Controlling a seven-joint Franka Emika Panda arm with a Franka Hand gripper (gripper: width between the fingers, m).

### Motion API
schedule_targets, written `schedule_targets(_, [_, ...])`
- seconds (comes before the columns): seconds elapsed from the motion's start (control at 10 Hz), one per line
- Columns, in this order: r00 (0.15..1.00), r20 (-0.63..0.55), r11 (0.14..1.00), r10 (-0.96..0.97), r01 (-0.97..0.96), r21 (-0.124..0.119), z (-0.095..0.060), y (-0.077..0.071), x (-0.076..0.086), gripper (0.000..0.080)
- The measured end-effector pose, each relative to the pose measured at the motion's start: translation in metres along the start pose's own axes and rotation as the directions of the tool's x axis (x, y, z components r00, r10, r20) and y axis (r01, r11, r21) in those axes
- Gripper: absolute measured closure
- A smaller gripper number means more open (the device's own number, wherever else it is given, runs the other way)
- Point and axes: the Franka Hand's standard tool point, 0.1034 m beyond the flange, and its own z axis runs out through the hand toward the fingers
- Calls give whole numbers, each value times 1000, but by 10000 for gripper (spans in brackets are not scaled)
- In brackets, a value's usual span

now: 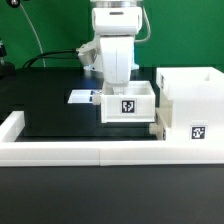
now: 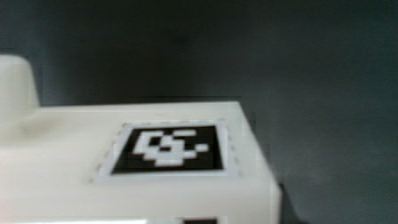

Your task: Assemble drawer

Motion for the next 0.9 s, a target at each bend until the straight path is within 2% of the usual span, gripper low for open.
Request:
schedule_targets(0.1, [1000, -1, 1000, -3, 3, 7, 1, 1, 2, 757])
schedule_targets(0.4, [1000, -8, 1000, -23, 23, 6, 6, 9, 6, 757])
schedule_targets(0.9, [1000, -9, 1000, -20, 20, 9, 8, 8, 5, 757])
